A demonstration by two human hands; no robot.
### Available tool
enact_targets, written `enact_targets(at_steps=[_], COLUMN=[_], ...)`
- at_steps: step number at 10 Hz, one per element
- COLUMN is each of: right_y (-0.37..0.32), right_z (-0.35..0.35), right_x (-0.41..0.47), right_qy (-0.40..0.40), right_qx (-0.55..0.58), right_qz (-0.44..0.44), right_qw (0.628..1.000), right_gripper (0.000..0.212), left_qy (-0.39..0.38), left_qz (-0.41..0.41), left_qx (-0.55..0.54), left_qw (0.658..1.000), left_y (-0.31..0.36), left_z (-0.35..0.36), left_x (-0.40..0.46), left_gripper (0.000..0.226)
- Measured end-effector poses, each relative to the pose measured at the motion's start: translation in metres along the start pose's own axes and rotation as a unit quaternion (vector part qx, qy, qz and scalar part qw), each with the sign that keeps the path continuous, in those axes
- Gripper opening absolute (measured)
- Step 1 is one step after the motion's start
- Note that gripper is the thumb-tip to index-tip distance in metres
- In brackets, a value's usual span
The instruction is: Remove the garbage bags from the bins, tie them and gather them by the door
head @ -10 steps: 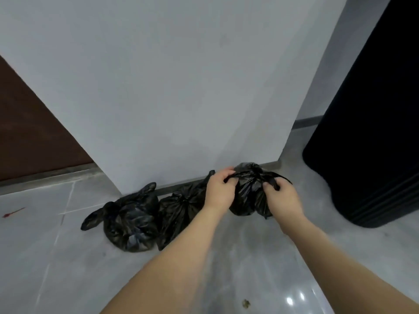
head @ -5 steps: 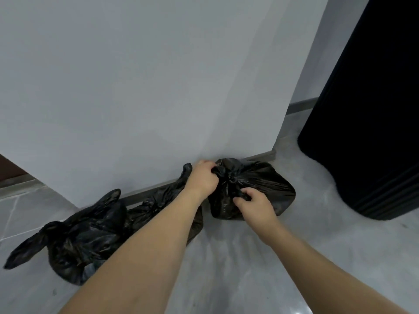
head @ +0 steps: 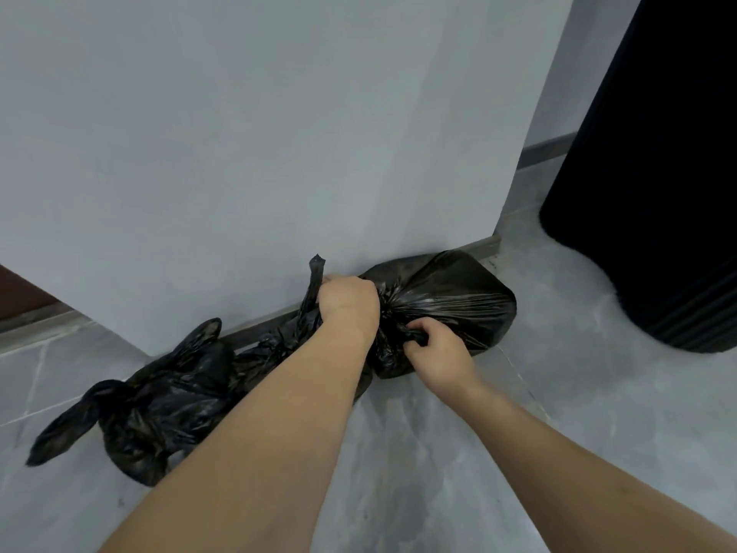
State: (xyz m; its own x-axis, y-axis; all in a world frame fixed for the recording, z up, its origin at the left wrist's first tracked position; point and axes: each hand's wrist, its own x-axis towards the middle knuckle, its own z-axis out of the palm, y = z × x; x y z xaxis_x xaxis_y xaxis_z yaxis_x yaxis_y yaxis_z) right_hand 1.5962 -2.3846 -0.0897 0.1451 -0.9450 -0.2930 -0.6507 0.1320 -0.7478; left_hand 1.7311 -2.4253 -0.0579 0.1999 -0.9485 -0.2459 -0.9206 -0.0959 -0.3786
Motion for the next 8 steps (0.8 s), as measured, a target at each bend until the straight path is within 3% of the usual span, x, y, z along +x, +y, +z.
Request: enact_targets(at_steps=[2,4,8], right_y=[-0.002,-0.016,-0.08], right_z=[-0.012,-0.027,-0.079], right_x=[-0.005,-0.021,-0.1], right_qy=[0.003,-0.009,0.009], right_qx=[-0.018,-0.07,-0.141], right_qz=[-0.001,-0.037,-0.19], right_qw=[1.0,0.997,0.972], right_gripper=[0.039,0.045,0.052], left_qy=[0.013,0.085,0.165], left_qz=[-0.001,0.032,0.005], left_qx=[-0.016,0.043,-0.049], left_qw=[1.0,0.995,0.985], left_y=[-0.005,-0.016,-0.074], left_z=[-0.008,-0.018,-0.061], left_x=[-0.008,-0.031,-0.129], left_gripper=[0.032,0.036,0.037])
